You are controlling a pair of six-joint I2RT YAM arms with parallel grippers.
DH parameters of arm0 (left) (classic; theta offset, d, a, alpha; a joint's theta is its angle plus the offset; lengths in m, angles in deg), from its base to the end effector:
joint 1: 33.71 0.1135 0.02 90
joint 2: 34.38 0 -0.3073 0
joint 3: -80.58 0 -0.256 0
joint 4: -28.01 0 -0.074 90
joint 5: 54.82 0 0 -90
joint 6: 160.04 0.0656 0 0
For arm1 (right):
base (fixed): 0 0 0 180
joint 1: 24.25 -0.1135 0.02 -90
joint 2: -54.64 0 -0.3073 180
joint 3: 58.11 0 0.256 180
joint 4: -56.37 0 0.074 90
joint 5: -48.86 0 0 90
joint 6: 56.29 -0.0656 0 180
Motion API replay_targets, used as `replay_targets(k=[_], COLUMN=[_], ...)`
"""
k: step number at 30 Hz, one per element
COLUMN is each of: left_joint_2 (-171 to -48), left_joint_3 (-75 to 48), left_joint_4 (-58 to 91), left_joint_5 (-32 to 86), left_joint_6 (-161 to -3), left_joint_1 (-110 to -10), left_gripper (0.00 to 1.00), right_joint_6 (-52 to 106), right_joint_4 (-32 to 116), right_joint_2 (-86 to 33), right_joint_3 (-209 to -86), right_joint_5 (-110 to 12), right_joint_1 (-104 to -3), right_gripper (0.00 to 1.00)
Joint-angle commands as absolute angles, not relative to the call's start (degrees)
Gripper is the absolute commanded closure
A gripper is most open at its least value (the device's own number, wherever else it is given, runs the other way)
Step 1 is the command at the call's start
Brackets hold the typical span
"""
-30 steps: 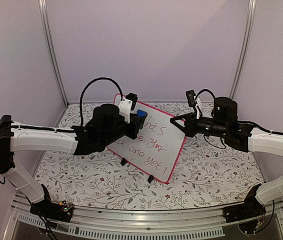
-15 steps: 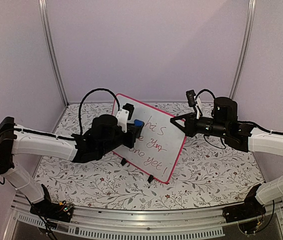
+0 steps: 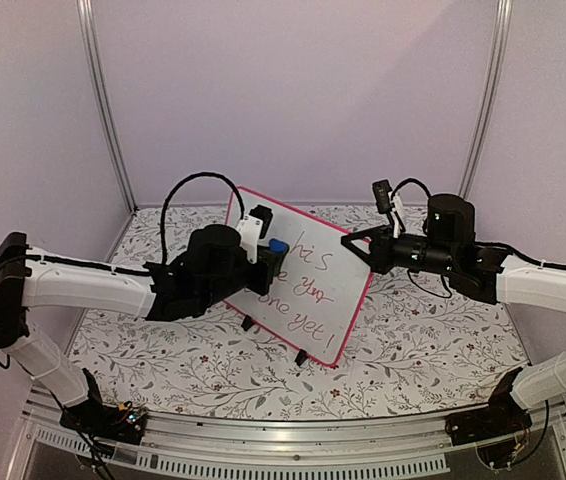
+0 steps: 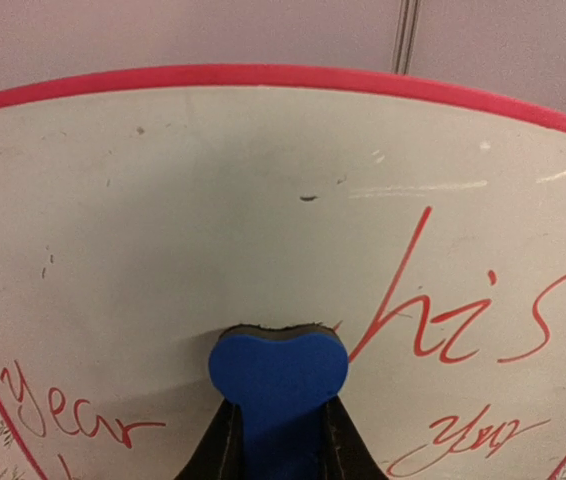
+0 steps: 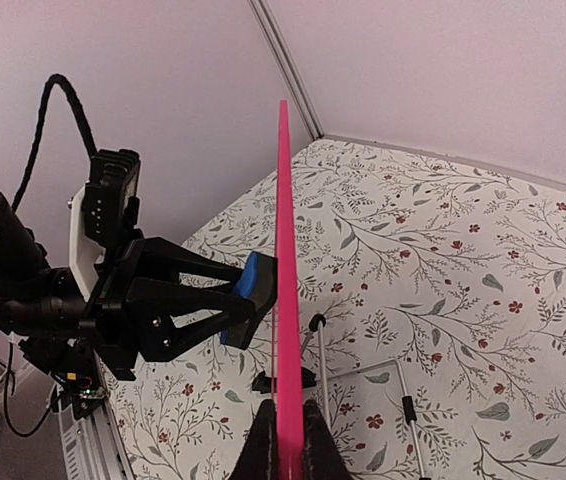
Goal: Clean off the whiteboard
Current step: Erase the center of the whiteboard.
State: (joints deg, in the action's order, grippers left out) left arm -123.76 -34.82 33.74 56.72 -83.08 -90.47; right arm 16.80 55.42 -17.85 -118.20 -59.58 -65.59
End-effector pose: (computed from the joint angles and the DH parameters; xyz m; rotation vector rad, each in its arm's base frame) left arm 0.2266 -0.3019 0.2694 0.4659 1.8495 -0.4757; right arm 0.2191 0.2204 0.3201 -0.6385 1.8003 0.9976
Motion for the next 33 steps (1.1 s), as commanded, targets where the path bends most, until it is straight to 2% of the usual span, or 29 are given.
replay_targets(k=[1, 12, 33], left_joint_2=[-124.96, -124.94, -124.38], left_joint_3=[-30.38, -27.66, -37.85], left_joint_4=[31.77, 30.75, 32.29], left_joint_5=[56.36, 56.95, 57.25], left_joint_6=[-80.46, -78.32, -83.01], left_joint_1=[-91.05, -91.0, -90.56], left_gripper=[0.84, 0.84, 0.84], right_joint_6=[21.88, 21.89, 21.85], right_joint_4=[48.45, 48.46, 48.49], right_joint_2=[-19.35, -19.81, -19.79], right_joint_3=[-116.74, -116.75, -116.83], right_joint_5=[-67.86, -67.87, -67.86], right_joint_1=[-68.06, -68.09, -68.05], right_gripper=[1.0, 1.0, 1.0])
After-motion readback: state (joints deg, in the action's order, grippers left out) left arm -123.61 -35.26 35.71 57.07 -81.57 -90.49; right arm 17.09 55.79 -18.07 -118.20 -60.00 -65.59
